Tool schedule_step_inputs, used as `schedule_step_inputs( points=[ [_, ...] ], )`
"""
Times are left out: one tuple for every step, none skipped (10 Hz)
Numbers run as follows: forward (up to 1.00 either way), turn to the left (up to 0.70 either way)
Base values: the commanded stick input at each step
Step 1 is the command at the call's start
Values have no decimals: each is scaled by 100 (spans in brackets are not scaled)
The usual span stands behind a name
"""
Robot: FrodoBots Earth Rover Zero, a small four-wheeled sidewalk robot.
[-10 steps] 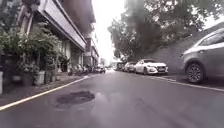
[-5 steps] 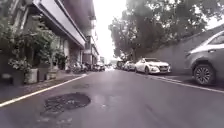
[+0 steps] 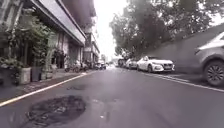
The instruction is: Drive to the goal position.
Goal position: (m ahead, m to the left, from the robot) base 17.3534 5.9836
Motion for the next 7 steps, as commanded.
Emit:
schedule_step_inputs(
  points=[
    [68, 12],
    [69, 12],
    [70, 12],
    [70, 13],
    [70, 13],
    [70, 13],
    [70, 10]
  ],
)
